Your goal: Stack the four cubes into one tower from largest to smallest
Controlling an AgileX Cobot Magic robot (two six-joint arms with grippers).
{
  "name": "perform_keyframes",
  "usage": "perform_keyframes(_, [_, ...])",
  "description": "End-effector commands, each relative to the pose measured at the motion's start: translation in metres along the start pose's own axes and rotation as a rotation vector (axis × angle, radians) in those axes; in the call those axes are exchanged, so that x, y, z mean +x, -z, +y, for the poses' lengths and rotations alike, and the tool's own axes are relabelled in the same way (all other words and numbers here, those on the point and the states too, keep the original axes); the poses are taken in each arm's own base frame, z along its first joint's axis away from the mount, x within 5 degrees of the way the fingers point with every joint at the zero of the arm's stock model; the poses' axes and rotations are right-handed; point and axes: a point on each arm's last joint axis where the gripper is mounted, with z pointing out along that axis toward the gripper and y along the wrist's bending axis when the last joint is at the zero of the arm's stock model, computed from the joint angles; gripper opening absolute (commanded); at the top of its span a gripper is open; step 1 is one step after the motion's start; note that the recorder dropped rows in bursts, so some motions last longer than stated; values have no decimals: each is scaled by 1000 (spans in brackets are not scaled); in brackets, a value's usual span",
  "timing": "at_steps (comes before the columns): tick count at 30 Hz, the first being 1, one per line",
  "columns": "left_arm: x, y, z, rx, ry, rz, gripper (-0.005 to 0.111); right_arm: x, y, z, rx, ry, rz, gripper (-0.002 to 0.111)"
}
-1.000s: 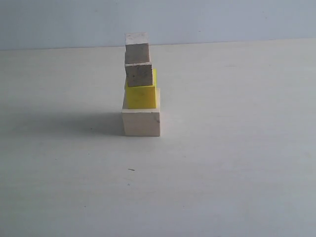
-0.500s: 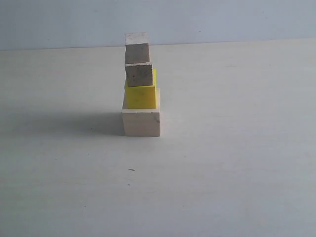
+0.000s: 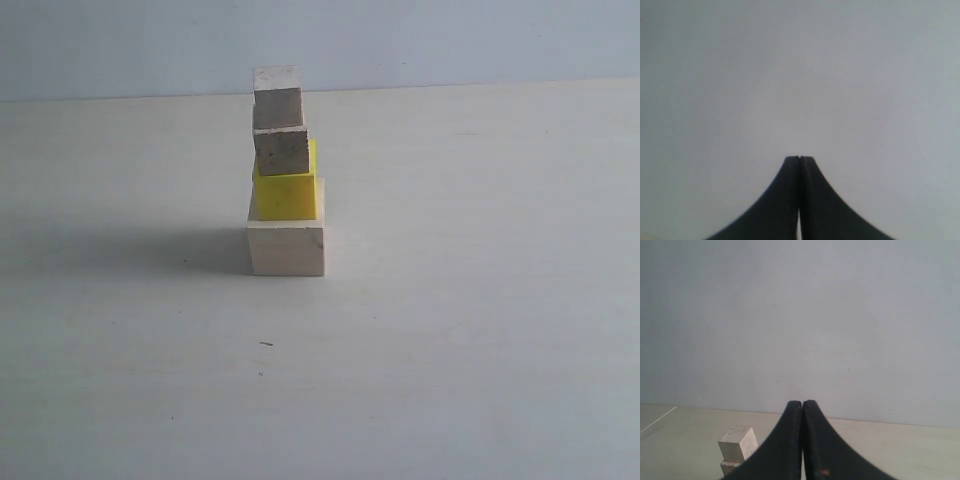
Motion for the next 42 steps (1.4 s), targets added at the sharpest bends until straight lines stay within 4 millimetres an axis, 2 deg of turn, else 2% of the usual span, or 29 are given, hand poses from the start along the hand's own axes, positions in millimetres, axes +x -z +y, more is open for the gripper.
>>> perform_keyframes(1, [15, 2, 7, -77, 109, 129, 0, 1, 1, -1, 4, 6, 1, 0])
perform_keyframes(5, [51, 5, 17, -125, 152, 308, 0, 1, 1, -1, 4, 6, 1, 0])
perform_keyframes(10, [95, 7, 30, -125, 117, 351, 0, 1, 1, -1, 4, 6, 1, 0])
perform_keyframes(19, [130, 11, 43, -122, -139, 480, 0, 1, 1, -1, 4, 8, 1, 0])
perform_keyframes(22, [142, 14, 47, -117, -175, 527, 0, 1, 1, -1, 4, 8, 1, 0])
perform_keyframes(27, [173, 22, 56, -97, -198, 630, 0, 1, 1, -1, 4, 6, 1, 0])
perform_keyframes(35, [174, 22, 55, -36, -341, 641, 0, 1, 1, -1, 4, 6, 1, 0])
perform_keyframes(42, [174, 22, 56, -41, -343, 640, 0, 1, 1, -1, 4, 8, 1, 0])
